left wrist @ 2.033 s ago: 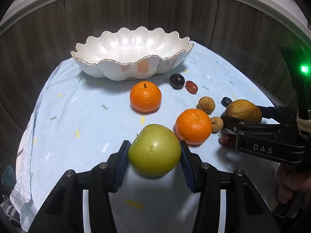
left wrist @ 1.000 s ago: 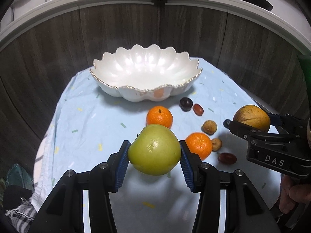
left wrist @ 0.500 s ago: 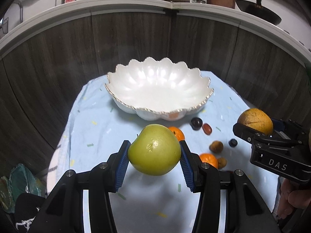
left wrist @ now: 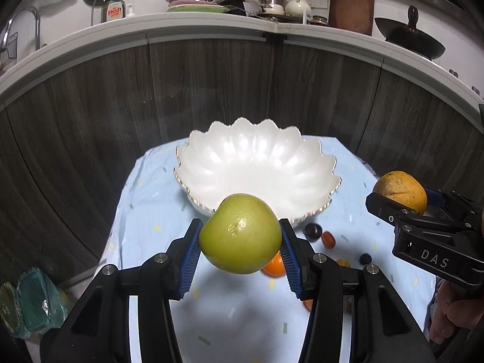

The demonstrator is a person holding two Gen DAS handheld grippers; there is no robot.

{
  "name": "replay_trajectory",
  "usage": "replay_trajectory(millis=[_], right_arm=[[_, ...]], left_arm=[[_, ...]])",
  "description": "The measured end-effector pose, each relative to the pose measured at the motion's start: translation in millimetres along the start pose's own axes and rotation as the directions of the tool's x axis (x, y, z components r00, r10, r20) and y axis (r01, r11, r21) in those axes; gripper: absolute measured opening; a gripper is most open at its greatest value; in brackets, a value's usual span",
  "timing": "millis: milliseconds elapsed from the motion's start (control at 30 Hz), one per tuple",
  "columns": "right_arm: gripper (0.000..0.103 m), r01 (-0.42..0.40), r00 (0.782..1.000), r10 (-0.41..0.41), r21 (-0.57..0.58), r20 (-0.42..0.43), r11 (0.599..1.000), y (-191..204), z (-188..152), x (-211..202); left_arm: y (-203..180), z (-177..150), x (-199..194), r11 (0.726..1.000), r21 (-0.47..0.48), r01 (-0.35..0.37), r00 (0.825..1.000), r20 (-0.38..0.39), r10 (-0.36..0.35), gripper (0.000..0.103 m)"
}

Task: Organize fruits
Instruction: 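Lift the apple and mango and carry both over the white bowl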

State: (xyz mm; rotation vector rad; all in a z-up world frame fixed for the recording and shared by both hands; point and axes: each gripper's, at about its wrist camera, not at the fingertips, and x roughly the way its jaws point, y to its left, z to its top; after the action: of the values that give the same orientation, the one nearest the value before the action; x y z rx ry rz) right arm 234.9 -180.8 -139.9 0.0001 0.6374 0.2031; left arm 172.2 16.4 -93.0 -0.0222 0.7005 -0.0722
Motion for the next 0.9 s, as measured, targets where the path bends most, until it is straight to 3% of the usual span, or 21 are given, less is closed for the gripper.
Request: replay_trajectory(millis=[900], right_arm=[[0.076, 0.003, 0.999, -0.003, -0.007, 0.037, 1.000, -1, 53, 32]], left_arm=[[16, 59, 39, 1.000, 0.014, -0.005, 0.999, 0.038, 0.005, 0.049]])
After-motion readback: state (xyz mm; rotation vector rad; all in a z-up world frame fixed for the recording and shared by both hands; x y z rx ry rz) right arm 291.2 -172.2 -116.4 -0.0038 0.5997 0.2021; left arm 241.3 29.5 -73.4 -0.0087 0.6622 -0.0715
